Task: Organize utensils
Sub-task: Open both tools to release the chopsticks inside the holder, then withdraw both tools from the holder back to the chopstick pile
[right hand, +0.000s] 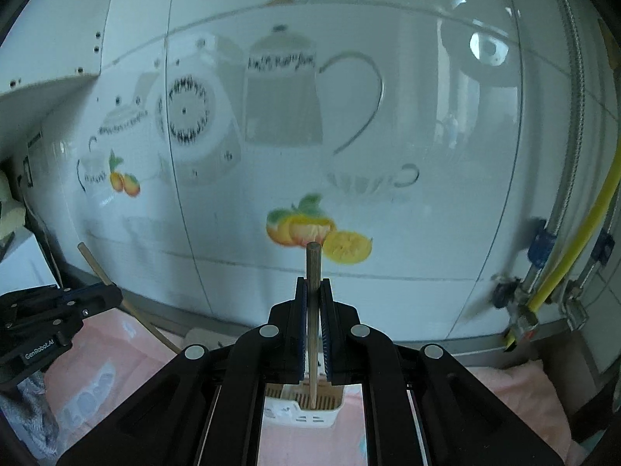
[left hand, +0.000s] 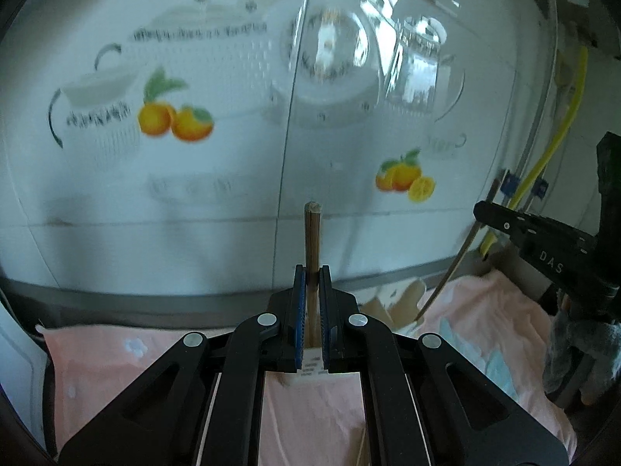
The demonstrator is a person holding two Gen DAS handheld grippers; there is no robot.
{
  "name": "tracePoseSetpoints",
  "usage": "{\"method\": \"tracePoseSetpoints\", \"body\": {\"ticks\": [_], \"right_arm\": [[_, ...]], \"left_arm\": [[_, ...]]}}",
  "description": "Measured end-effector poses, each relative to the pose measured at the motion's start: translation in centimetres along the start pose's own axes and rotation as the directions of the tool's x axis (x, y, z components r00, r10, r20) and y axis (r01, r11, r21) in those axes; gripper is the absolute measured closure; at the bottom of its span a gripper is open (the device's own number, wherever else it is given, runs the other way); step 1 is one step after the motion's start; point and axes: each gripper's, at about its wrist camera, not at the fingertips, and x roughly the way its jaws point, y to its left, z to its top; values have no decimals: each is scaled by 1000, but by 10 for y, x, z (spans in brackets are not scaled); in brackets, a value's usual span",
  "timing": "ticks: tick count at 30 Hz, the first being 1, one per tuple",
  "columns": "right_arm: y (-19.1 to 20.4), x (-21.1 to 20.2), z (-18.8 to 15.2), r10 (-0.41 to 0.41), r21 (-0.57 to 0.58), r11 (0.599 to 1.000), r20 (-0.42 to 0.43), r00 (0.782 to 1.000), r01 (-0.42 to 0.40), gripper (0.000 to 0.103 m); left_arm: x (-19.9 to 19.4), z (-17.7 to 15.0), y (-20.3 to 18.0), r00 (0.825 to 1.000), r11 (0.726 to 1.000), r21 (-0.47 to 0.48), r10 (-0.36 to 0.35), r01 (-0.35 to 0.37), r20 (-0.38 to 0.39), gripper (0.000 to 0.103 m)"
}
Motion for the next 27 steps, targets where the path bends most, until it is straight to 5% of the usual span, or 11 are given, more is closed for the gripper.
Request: {"method": "tracePoseSetpoints", "body": {"ticks": [11,15,27], "right_arm": [[-2,10,-22,-14,-8,1000,-62,998,14,94],[-3,0,-25,-29,-11,1000,-53,998,28,75],[15,-63,-73,-19,-45,999,-33,999,18,50]], "left_arm": [[8,-13,2,999,1000,-6,-7,7,-34,90],[-4,-14,2,1000,1000,-6,-1,0,-20,75],[-61,-63,6,1000,1000,3,12,-12,26,43]]}}
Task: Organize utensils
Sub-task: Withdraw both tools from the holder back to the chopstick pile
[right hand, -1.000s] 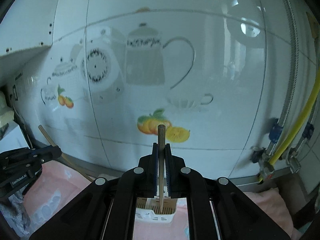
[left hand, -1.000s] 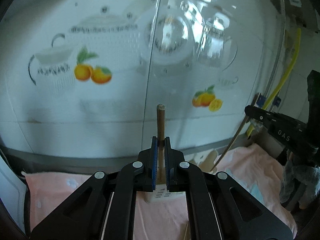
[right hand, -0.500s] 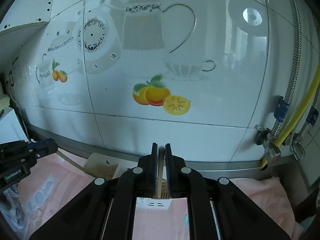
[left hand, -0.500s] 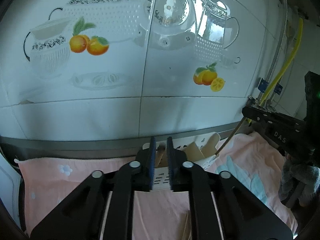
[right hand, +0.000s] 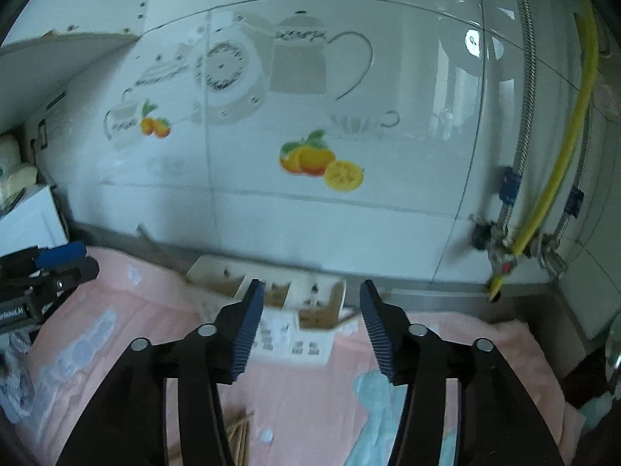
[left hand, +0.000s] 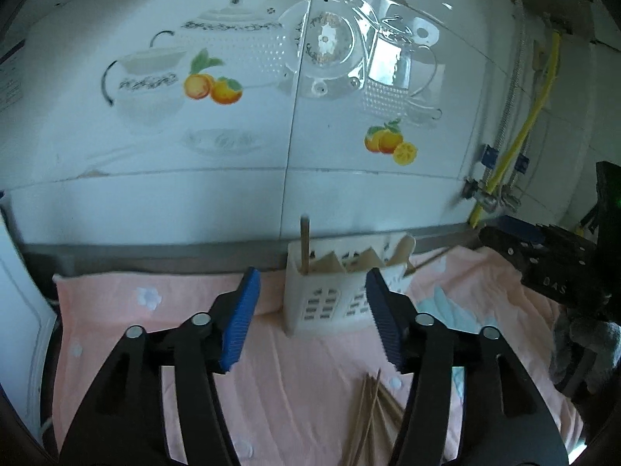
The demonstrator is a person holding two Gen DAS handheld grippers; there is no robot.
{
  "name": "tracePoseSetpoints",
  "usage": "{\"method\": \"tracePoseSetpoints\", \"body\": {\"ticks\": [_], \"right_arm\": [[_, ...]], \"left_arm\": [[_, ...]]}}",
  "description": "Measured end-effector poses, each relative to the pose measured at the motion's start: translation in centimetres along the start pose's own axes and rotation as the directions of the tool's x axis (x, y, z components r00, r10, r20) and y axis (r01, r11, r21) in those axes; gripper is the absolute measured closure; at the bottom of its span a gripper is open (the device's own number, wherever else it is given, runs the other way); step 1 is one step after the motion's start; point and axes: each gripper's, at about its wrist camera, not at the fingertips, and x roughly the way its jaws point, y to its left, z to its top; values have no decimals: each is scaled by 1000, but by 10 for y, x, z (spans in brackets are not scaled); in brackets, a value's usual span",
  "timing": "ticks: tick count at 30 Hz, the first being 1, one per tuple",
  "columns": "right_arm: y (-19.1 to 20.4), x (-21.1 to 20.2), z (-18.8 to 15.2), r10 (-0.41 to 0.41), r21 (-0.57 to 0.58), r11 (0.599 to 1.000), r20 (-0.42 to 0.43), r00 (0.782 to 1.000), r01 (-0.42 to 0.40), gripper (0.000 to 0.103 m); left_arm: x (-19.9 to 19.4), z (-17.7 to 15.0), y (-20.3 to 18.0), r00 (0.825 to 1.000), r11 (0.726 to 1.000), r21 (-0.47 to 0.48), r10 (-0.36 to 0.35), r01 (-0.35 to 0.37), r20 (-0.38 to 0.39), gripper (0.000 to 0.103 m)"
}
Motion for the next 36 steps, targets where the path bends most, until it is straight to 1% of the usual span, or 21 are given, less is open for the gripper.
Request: {"method": "tracePoseSetpoints", "body": {"ticks": [2,4,6,9,12,16,18,19,21,22,24,26,30,36], "right_arm": [[6,-8,-13,2,-10,1000,-3,1000,-3,50],[13,-18,-30,8,-19,1000,-12,1000,-8,47],[19,-25,-45,15,-22,1000,-23,1000,-16,47],[29,-35,-70,18,-32,999,-42,999,-19,46],[38,-45,-94,17,-35,999,-55,998,-19,43],[48,-56,-125,23,-28,999,-80,997,-25,41],[52,-61,-140,12,-24,1000,-89,996,-15,40],[54,-63,-147,11,-21,1000,-94,996,-13,39],[57,-67,-161,5,-14,1000,-104,995,-7,39],[59,-69,-169,1,-9,1000,-114,994,-2,39],[60,-72,-183,-1,7,1000,-132,991,2,39],[59,-73,-195,-5,23,1000,-149,989,9,39],[55,-77,-211,-25,37,999,-174,984,32,39],[45,-79,-226,-36,66,997,-201,979,50,39]], "left_arm": [[-8,-14,-1,1000,1000,10,0,0,-2,42],[-16,-31,-2,1000,1000,20,2,-2,-8,42],[-20,-46,-3,1000,999,28,-16,16,-24,42],[-28,-74,-8,999,998,63,-12,15,-51,42],[-33,-104,-11,996,996,90,-13,20,-83,42],[-32,-141,-14,988,994,103,-26,42,-150,43],[-29,-155,-15,981,993,105,-41,61,-188,54],[-26,-165,-14,975,991,106,-54,78,-213,56],[-18,-179,-15,964,989,118,-60,94,-260,70],[-15,-185,-16,958,987,123,-62,100,-279,72],[-8,-194,-17,950,986,131,-62,107,-305,81],[-3,-201,-18,942,984,134,-69,119,-328,82],[7,-208,-18,929,980,142,-77,137,-362,91],[14,-213,-17,916,977,134,-103,166,-387,91]]}}
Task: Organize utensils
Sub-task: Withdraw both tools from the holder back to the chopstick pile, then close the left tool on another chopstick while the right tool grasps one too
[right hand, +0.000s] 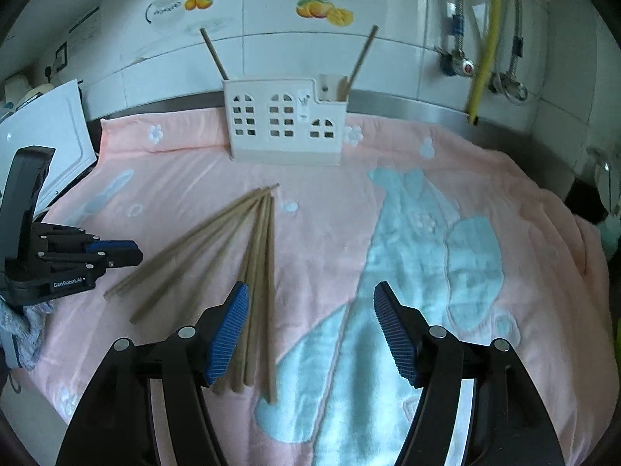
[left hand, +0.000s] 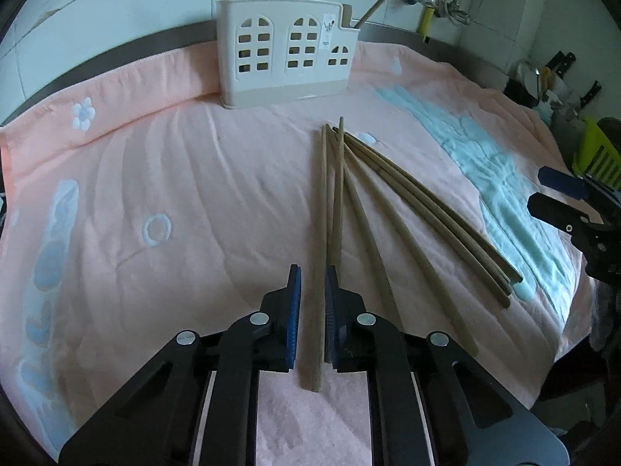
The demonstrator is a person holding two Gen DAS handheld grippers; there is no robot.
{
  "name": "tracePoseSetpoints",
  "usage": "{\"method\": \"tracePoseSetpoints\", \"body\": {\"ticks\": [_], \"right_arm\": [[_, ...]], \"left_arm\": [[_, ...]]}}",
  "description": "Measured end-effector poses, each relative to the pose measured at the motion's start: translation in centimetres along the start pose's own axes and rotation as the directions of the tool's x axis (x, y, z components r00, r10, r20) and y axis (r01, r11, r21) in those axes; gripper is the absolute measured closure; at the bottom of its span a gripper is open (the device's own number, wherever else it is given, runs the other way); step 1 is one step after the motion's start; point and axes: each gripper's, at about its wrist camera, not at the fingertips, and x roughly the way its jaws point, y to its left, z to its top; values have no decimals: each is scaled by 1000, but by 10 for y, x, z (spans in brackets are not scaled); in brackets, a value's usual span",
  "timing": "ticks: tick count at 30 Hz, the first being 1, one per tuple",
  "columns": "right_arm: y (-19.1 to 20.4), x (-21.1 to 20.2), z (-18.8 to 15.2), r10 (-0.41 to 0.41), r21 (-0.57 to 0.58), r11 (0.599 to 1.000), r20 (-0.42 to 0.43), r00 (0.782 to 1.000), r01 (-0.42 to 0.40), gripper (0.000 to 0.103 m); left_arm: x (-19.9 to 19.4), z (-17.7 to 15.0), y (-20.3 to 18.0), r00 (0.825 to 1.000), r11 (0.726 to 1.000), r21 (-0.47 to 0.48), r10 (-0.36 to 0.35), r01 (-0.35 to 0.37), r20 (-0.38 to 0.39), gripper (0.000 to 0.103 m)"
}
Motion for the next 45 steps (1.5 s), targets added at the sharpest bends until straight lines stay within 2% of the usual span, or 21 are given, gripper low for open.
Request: {"method": "tracePoseSetpoints", "body": {"ticks": [8,21,27,30,34,36,41,45], "right_arm": [[-3,2,-7,1,11,1000,-12,1000,-1,39],[-6,13,-19,10,15,1000,-62,998,-10,39],[-7,17,-26,17,22,1000,-86,996,-15,39],[-7,17,-28,21,24,1000,-90,996,-19,39],[-6,18,-29,27,27,999,-94,995,-25,39],[-6,19,-30,31,30,999,-96,995,-28,40],[-6,21,-31,41,34,999,-100,994,-38,51],[-5,23,-34,47,39,998,-104,993,-43,60]], "left_arm": [[11,2,-3,1000,1000,30,-9,10,-28,92],[14,3,5,999,1000,10,-18,18,-36,92],[14,1,2,1000,1000,0,2,-2,-28,92],[15,3,-1,999,999,16,32,-31,-28,92],[20,3,-7,998,998,55,31,-28,-58,93],[19,0,-9,998,996,76,43,-39,-47,92],[16,0,3,999,1000,-2,19,-19,-42,93],[13,-4,2,998,998,-37,49,-50,-29,92]]}}
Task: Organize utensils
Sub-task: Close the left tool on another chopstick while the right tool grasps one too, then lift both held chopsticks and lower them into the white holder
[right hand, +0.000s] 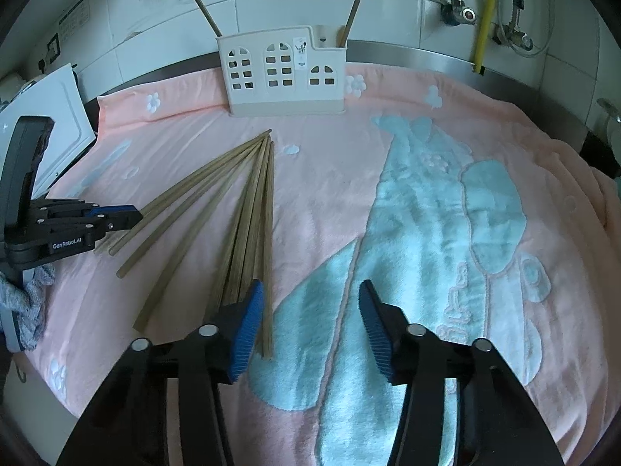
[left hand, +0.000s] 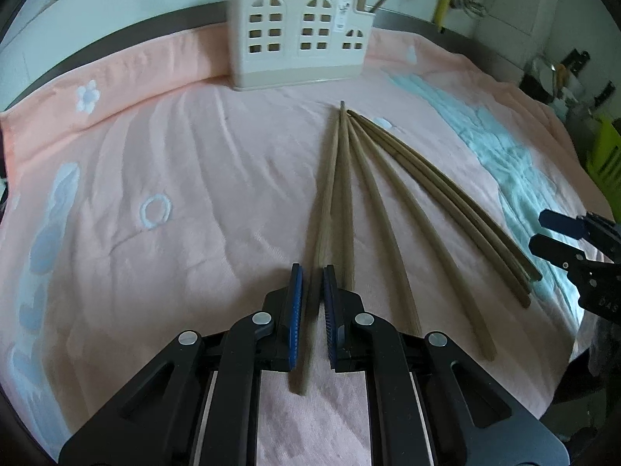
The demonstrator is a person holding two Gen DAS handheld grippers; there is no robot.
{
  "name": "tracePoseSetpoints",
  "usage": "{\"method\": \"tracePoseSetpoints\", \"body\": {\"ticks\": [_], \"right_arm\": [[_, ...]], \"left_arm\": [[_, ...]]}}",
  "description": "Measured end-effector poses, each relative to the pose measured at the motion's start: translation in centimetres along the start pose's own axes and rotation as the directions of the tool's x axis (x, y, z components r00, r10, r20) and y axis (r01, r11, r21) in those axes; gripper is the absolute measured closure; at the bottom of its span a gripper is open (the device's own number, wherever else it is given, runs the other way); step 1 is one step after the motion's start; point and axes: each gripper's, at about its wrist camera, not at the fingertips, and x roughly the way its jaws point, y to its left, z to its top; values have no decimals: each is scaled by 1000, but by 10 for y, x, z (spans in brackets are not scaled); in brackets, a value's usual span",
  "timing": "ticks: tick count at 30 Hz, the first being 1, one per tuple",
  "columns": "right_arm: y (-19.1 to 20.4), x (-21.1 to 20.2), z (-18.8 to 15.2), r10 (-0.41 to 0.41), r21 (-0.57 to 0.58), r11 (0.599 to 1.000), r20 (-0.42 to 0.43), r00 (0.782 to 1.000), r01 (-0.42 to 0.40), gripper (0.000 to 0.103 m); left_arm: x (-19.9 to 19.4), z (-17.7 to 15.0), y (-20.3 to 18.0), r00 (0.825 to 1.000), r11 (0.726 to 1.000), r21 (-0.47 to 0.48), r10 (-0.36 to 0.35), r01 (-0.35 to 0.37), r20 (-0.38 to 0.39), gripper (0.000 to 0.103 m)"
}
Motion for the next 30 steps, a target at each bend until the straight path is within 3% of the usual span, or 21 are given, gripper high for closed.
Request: {"method": "tracePoseSetpoints", "body": {"ticks": [6,15,23,30], "right_arm": [[1,7,-2,26,12,1000,-17,1000,-26,68],[15,14,-1,58,-14,998,-22,998,-59,80],[19,23,0,31,-31,999,-29,999,-32,85],[17,22,0,27,-37,999,-16,1000,-28,96]], "left_arm": [[-7,-9,2,1000,999,-49,-9,9,11,92],[-6,-9,1,1000,999,-37,-14,15,19,92],[-1,-3,-7,1000,1000,7,8,-8,18,93],[-3,-1,-6,1000,1000,-19,-5,6,27,97]]}}
